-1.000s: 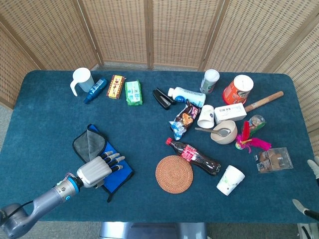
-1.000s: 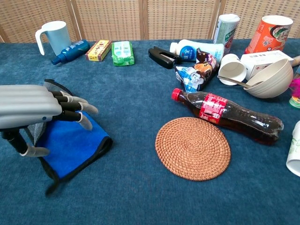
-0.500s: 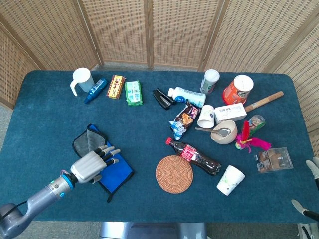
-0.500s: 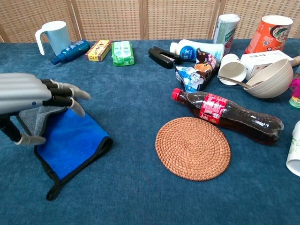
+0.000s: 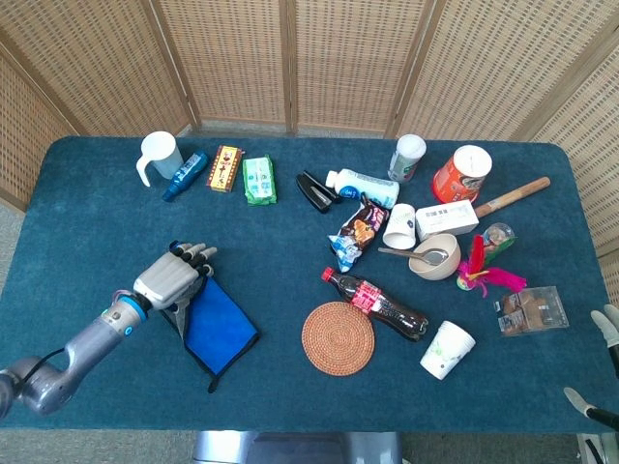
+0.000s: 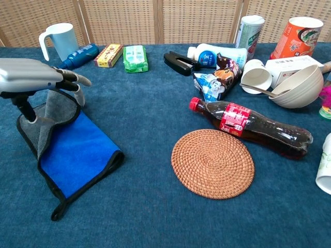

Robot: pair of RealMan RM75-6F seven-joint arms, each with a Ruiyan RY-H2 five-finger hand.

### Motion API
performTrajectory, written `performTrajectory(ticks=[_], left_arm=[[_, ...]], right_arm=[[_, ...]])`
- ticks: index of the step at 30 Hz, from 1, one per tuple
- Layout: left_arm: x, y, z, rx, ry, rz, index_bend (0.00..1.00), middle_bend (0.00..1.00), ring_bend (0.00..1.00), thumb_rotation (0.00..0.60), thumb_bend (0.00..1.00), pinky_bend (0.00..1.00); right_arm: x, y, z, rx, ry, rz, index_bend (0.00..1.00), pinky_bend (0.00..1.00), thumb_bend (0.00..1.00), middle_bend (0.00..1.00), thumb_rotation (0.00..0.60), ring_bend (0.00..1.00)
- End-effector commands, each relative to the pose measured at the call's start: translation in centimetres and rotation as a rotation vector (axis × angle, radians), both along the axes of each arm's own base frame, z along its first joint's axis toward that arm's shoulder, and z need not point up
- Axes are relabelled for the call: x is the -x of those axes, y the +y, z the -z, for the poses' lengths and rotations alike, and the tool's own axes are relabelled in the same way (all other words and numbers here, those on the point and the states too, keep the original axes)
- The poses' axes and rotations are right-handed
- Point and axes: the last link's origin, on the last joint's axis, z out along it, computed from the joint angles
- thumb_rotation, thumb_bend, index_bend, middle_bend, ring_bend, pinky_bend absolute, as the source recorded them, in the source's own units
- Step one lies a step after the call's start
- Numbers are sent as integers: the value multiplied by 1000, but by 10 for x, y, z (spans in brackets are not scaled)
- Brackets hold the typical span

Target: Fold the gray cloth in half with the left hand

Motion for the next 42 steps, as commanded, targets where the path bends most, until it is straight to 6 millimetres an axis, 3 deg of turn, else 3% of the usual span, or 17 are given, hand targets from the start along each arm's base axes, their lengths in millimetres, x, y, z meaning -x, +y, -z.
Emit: performTrajectory(ticks=[1, 11, 23, 42], left_arm=[[-6, 16, 6, -17, 17, -12, 263, 0, 0, 600, 359, 146], [-7, 32, 17, -32, 59, -47, 290, 0, 0, 600, 359, 146], [-6, 27, 10, -35, 49, -63, 481, 0, 0, 600, 360, 157], [32, 20, -16, -65, 132, -102, 599, 0, 0, 600, 360, 161]], right_arm=[[0, 0, 0, -1, -1, 1, 34, 0, 0, 0, 600, 0], [1, -1, 1, -4, -4, 6, 35, 0, 0, 0, 600, 0], [1, -1, 0, -2, -6, 5, 34, 0, 0, 0, 600, 0], [0, -2, 2, -9, -1, 6, 34, 0, 0, 0, 600, 0]])
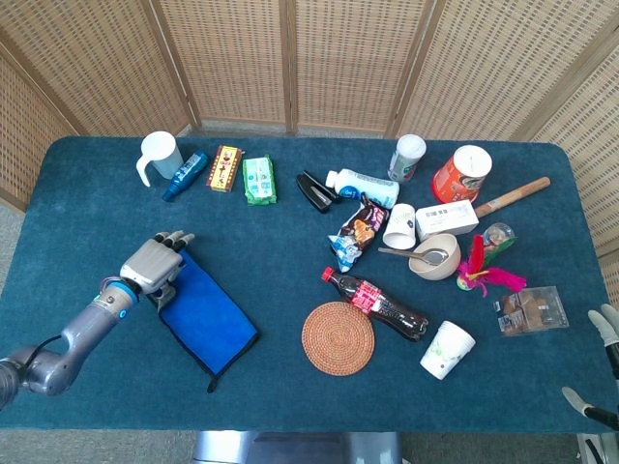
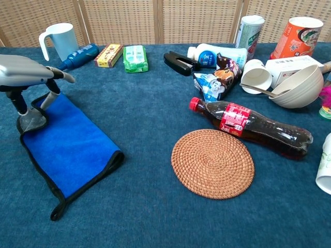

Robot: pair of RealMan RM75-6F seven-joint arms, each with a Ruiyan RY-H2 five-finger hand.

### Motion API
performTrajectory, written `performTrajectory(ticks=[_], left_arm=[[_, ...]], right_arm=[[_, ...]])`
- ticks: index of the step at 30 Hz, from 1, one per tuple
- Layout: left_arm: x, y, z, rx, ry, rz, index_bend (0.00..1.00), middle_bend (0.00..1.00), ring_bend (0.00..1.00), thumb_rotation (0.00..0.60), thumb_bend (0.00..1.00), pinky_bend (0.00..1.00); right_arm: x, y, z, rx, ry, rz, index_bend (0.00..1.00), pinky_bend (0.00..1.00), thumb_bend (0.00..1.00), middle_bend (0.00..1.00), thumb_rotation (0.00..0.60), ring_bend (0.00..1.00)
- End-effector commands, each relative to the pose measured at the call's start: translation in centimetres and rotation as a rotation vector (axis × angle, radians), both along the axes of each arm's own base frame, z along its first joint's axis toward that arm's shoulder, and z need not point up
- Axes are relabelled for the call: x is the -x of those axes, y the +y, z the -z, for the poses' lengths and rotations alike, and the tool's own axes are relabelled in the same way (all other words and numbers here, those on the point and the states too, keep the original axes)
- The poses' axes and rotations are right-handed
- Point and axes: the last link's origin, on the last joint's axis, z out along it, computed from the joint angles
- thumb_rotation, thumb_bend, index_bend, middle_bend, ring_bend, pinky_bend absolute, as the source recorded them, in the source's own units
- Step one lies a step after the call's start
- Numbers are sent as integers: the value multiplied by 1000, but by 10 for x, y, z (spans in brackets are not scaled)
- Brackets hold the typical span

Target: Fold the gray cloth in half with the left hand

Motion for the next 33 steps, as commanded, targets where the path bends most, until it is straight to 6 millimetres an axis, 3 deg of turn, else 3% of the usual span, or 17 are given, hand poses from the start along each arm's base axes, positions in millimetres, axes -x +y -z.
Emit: performTrajectory(ticks=[1, 12, 25, 33], left_arm=[[8, -2, -6, -6, 12, -15, 601, 0, 0, 600, 360, 161], [28, -16, -32, -17, 34, -53, 592, 0, 0, 600, 360, 161], [47, -23, -44, -37, 102, -47, 207, 0, 0, 600, 359, 144], [44, -22, -48, -80, 63, -39, 182, 0, 0, 600, 360, 160]], right_arm=[[0, 0, 0, -2, 0, -1, 35, 0, 0, 0, 600, 0], [-1, 1, 0, -1, 1, -6, 34, 0, 0, 0, 600, 0], [-3, 2, 2, -8, 9, -10, 34, 0, 0, 0, 600, 0], [-3, 2, 2, -10, 6, -10, 34, 0, 0, 0, 600, 0]])
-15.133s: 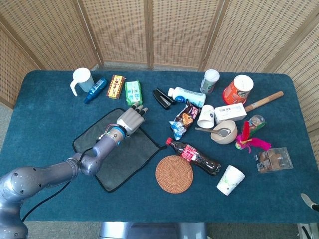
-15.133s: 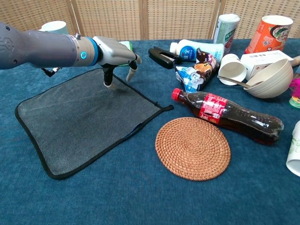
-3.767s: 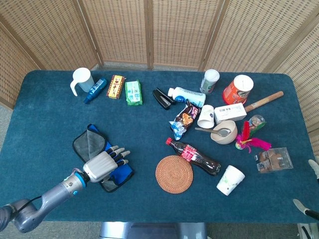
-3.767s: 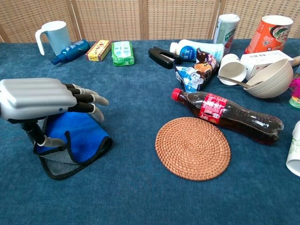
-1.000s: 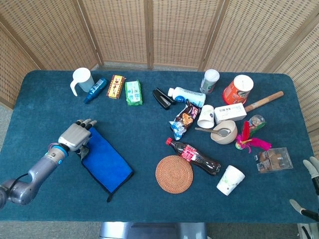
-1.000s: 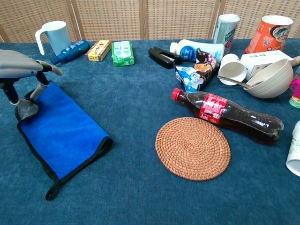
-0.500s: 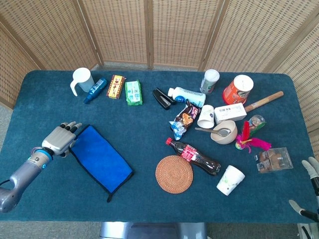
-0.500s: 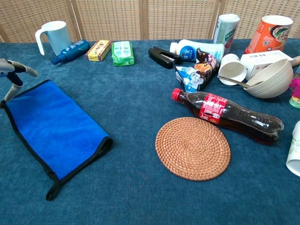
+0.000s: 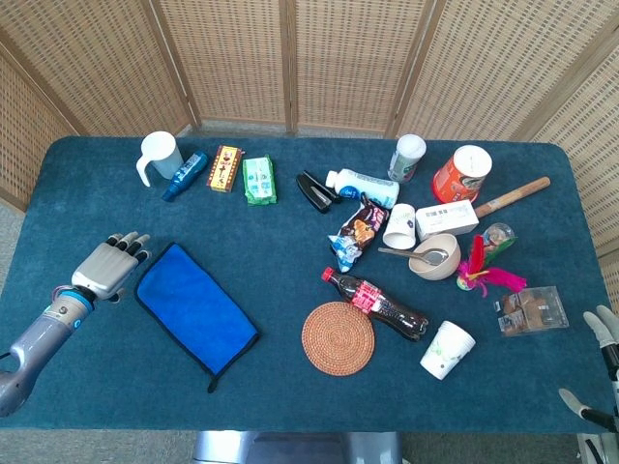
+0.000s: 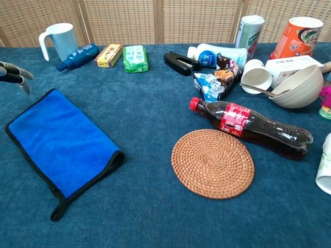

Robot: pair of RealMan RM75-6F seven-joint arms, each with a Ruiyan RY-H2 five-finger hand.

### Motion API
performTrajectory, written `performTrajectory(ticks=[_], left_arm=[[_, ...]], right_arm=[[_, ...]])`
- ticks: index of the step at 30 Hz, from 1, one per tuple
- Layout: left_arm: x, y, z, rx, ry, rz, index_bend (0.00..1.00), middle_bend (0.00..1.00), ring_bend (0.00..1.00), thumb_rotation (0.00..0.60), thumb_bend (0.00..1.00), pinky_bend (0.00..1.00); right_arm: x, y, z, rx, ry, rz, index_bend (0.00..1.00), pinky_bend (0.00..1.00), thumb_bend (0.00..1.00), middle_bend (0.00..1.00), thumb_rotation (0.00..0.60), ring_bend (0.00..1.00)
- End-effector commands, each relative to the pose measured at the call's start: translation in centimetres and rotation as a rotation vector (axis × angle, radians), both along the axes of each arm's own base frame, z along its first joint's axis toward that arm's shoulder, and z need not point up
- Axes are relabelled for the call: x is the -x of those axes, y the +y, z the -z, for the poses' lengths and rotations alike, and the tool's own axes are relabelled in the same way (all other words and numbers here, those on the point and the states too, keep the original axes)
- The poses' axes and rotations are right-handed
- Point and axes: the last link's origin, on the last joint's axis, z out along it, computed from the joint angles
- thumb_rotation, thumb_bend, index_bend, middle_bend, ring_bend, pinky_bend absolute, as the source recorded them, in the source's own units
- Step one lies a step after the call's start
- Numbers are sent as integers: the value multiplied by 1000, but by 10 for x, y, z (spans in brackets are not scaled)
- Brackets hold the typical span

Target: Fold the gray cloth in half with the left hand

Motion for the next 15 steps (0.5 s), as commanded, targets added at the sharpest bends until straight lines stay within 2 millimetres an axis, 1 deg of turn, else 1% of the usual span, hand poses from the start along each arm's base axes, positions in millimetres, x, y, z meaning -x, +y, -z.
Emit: performTrajectory(ticks=[1, 6, 10, 15], left_arm=[[-1, 0, -2, -18, -22, 3, 177, 0, 0, 600, 360, 164], [-1, -2, -8, -72, -96, -10, 130, 0, 0, 600, 359, 158], [0, -7, -19, -117, -152, -19, 86, 0, 0, 600, 359, 112], [5, -22, -36, -170, -225, -41, 69, 0, 0, 600, 285, 69]], right_arm=[[0, 0, 0, 0, -1, 0, 34, 0, 0, 0, 600, 0], [0, 0, 0, -1, -3, -1, 35, 0, 0, 0, 600, 0], [1, -1, -1, 4, -2, 0, 34, 0, 0, 0, 600, 0], [3, -3, 0, 11, -3, 8, 34, 0, 0, 0, 600, 0]])
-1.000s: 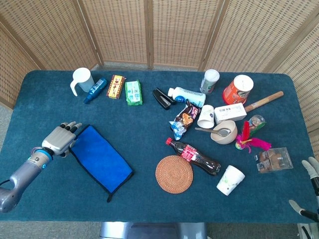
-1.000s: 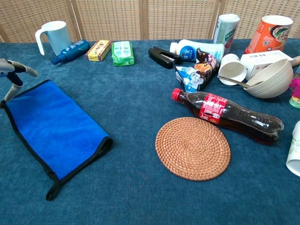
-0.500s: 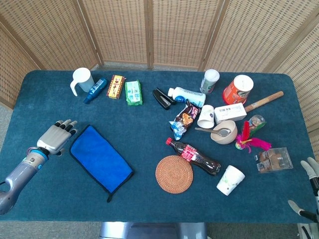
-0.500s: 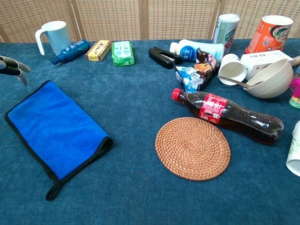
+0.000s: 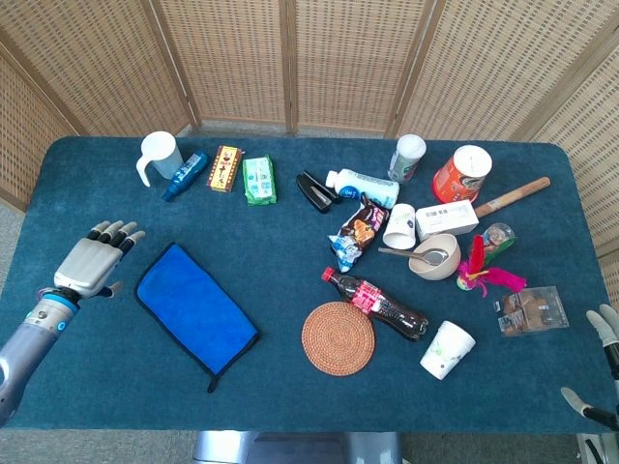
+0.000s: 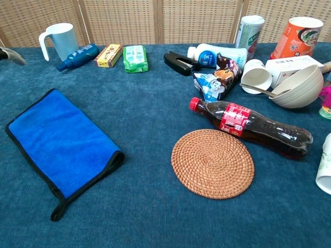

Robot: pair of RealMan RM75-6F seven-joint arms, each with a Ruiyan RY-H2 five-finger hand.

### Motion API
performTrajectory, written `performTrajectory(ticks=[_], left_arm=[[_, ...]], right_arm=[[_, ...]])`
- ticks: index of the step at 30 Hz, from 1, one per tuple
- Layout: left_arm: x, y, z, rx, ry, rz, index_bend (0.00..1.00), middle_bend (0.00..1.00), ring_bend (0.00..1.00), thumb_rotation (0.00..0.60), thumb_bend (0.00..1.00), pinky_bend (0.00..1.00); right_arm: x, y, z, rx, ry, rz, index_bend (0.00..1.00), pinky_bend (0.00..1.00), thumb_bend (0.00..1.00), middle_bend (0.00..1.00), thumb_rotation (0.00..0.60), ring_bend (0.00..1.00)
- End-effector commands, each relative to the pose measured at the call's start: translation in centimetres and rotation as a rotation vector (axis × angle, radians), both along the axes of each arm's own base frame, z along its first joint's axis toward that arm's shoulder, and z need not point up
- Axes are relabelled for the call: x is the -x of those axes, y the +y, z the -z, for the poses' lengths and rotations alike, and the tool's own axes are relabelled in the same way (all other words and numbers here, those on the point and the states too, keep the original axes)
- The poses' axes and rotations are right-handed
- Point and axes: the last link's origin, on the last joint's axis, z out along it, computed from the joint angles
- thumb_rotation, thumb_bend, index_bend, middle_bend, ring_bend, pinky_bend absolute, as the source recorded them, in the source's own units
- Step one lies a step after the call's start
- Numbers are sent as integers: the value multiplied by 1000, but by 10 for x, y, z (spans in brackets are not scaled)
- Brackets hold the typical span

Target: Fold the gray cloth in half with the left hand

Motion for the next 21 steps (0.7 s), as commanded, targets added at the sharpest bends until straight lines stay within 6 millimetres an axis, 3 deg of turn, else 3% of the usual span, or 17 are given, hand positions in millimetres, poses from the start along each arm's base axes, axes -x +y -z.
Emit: performTrajectory(ticks=[1, 11, 16, 21], left_arm=[[4, -12, -12, -34, -49, -16, 67, 0, 0, 600, 266, 61], [30, -67, -46, -167, -199, -53, 53, 0, 0, 600, 178, 29], [48, -117, -61, -249, -302, -44, 51, 0, 0, 600, 173, 20], [53, -148, -66, -306, -360, -24, 53, 0, 0, 600, 172, 16]], right_arm=[[1, -1, 0, 3, -1, 1, 34, 0, 0, 0, 600, 0], [5, -8, 3, 34, 1, 5, 31, 0, 0, 0, 600, 0], [9, -12, 6, 50, 11, 18, 2, 0, 0, 0, 600, 0], [12, -14, 8, 70, 33, 30, 0, 0, 0, 0, 600, 0]])
